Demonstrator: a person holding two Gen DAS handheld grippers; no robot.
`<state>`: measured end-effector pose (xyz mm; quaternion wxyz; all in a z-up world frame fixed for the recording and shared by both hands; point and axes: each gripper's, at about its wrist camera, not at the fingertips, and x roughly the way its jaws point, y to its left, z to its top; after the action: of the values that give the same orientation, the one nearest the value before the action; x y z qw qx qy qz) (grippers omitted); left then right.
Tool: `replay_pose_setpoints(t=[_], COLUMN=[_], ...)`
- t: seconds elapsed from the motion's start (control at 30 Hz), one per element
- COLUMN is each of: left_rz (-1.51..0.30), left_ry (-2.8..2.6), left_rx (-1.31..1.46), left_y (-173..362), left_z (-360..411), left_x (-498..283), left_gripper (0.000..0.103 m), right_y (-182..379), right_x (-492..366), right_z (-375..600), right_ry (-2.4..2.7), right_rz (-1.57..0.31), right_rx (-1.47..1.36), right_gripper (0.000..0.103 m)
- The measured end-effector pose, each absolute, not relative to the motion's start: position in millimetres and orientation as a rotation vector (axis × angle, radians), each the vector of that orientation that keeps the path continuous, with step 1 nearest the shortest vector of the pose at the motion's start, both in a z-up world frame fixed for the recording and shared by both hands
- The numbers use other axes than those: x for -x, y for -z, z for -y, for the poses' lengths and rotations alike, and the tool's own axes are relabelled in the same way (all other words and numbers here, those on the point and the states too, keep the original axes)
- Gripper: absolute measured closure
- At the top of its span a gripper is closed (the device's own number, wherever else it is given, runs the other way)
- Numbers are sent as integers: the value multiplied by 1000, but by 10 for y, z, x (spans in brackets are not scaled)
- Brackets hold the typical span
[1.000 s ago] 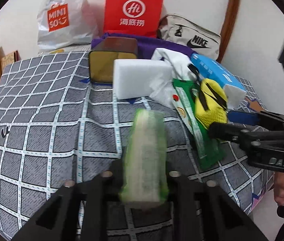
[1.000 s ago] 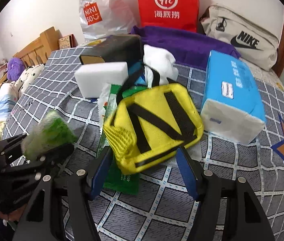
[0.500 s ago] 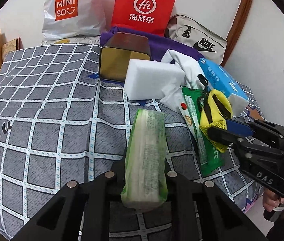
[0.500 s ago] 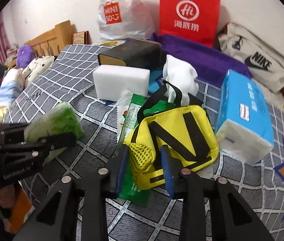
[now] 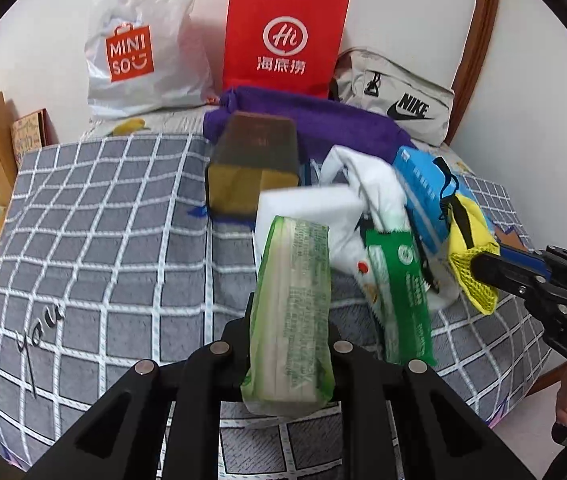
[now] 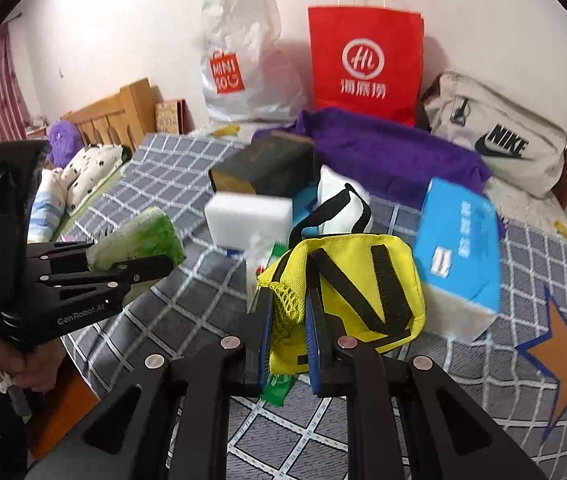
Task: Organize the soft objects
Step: 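Close the right gripper on the yellow N bag while the left gripper lifts the package, then carry both items onto the purple towel and open the right gripper to release the yellow bag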
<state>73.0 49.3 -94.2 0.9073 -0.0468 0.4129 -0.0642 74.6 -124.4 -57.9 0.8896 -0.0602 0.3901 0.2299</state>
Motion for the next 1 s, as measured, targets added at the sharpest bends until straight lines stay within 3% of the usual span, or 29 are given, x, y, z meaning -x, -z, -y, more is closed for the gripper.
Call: replay_pose_setpoints(t=[0.47, 1.0], left_rz=[-793, -779], left_ry=[103, 107], left_rx=[86, 61], left_y=[368, 98], left_z=[-496, -308], left_x=[-1118, -2257], left_gripper=[86, 86], right_y=[103, -2], right_x=[-1140, -2194], right_z=[1431, 1764], right_ry=[-434, -360], right_rz=[-748, -745], right_rx=[115, 69], right_gripper=[88, 88])
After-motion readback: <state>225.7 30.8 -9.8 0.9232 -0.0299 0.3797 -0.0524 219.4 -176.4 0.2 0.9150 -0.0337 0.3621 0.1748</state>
